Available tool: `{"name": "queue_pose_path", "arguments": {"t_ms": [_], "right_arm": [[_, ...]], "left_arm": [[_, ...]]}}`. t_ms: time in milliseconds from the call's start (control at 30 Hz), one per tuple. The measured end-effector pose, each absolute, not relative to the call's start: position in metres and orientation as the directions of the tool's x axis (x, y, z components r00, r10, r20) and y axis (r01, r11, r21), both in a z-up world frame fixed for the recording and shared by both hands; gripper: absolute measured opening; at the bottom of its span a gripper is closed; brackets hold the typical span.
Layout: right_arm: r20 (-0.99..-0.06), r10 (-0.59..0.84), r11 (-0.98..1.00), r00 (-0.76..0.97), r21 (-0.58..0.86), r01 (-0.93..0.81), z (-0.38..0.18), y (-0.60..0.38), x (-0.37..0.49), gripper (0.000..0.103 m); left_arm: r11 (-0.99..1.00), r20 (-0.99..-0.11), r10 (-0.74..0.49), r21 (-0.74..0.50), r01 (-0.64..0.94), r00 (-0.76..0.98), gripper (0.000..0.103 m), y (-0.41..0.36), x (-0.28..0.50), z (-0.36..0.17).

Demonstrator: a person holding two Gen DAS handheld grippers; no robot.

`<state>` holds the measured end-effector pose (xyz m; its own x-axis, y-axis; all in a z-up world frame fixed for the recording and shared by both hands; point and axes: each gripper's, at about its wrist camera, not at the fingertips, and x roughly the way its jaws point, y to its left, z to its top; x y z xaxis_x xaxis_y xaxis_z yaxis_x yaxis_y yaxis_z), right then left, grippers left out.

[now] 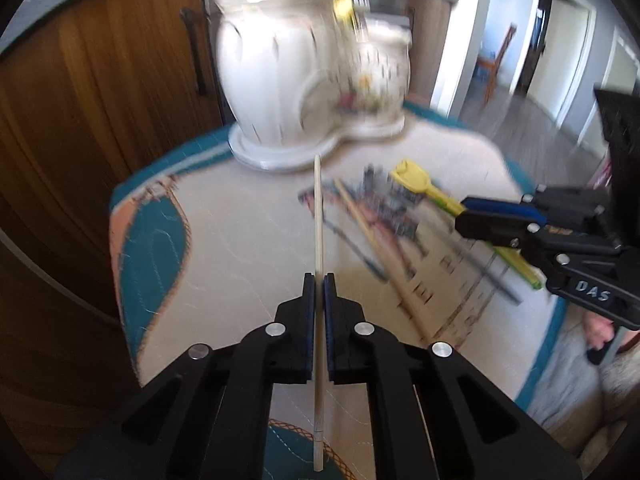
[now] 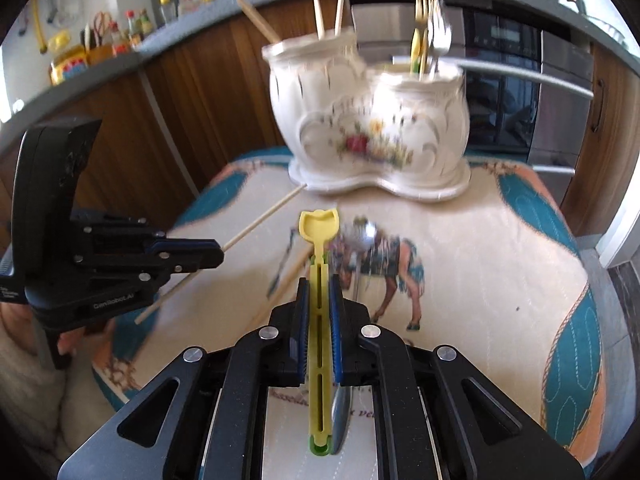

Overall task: Organize utensils
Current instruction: 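Lift the chopstick and yellow utensil and carry both over the holder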

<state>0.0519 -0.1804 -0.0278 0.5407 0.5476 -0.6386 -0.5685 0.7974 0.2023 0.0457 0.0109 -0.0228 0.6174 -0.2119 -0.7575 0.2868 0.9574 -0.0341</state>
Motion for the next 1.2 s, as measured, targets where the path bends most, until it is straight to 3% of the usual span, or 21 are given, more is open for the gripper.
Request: {"name": "queue_pose_path", "arguments": {"t_ms": [333, 500, 767, 1000, 1200], "right_arm": [[-0.360, 0.546, 0.837, 0.756, 0.220, -0.500, 0.037, -0.210, 0.062, 0.010], [-0.252, 0.524, 0.850, 0.813, 0.211, -0.482, 0.063, -0.209, 0.093, 0.010], [-0.176, 0.525, 0.834, 0.833, 0.303, -0.461, 0.072, -0.210, 0.154, 0.010], [-0.154, 0.579, 0.781, 0.800, 0.387, -0.491, 0.063, -0.205, 0.191, 0.010], [-0.152, 0.617, 0.754, 0.772, 0.396, -0.524, 0.054, -0.197, 0.208, 0.010]], "left_arm": [[0.969, -0.449, -0.246, -0.134, 0.207, 0.859, 0.004, 0.043, 0.042, 0.039], [0.967, -0.356, -0.244, -0.157, 0.200, 0.902, 0.004, 0.050, 0.069, 0.062], [0.959, -0.202, -0.244, -0.194, 0.206, 0.948, 0.004, 0.055, 0.118, 0.090], [0.921, -0.112, -0.284, -0.309, 0.239, 0.952, 0.004, 0.062, 0.157, 0.097], [0.908, -0.072, -0.303, -0.323, 0.265, 0.950, 0.004, 0.056, 0.175, 0.090]]}}
